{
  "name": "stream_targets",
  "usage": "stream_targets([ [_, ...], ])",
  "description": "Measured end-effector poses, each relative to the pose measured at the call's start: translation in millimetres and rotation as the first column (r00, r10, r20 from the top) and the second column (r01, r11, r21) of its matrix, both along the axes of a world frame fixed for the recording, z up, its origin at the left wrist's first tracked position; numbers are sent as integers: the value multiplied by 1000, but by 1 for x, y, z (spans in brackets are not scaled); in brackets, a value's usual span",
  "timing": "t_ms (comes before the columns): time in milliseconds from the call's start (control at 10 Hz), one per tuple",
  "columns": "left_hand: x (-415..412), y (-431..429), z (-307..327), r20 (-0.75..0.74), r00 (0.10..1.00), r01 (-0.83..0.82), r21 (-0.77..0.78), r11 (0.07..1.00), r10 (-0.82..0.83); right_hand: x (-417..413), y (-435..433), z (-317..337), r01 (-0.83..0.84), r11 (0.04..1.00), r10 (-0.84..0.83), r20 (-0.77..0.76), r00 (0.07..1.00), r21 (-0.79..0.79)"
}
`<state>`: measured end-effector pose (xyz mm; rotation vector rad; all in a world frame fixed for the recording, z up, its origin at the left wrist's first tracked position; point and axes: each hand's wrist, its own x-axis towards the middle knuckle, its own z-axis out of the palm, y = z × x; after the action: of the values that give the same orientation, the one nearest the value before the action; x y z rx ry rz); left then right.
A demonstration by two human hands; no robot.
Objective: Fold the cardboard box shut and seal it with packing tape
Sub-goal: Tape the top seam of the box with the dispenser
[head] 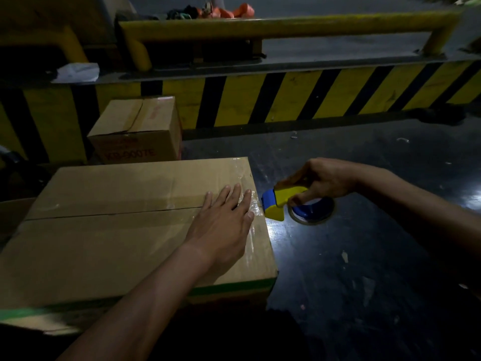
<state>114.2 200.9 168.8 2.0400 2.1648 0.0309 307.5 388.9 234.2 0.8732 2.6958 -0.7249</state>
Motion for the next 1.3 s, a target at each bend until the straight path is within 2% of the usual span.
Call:
stream_targets([
  [400, -1, 3, 0, 17, 1000, 3, -11, 1000, -3, -19, 4, 14, -40, 999, 39, 102, 994, 5],
  [500, 0, 1, 0, 23, 1000, 5, -3, 1000, -5, -21, -3, -14, -154, 988, 144, 282, 948, 13],
  [600, 0, 0, -2, 8, 1000, -9, 11, 1000, 9, -18, -9, -43, -73, 997, 73, 186, 980, -5],
  [800, 2, 2, -4, -8, 1000, -10, 24, 1000, 10, -3, -13, -52, 65, 998, -64, 71, 995, -15],
  [1100, 1, 1, -5, 2, 1000, 5, 25, 1000, -5, 13, -38, -57, 236, 972, -235, -28, 972, 19],
  [1300, 0, 7, 3, 22, 994, 108, 57, 993, -109, 18, -52, -56, 327, 945, -324, -95, 941, 9],
])
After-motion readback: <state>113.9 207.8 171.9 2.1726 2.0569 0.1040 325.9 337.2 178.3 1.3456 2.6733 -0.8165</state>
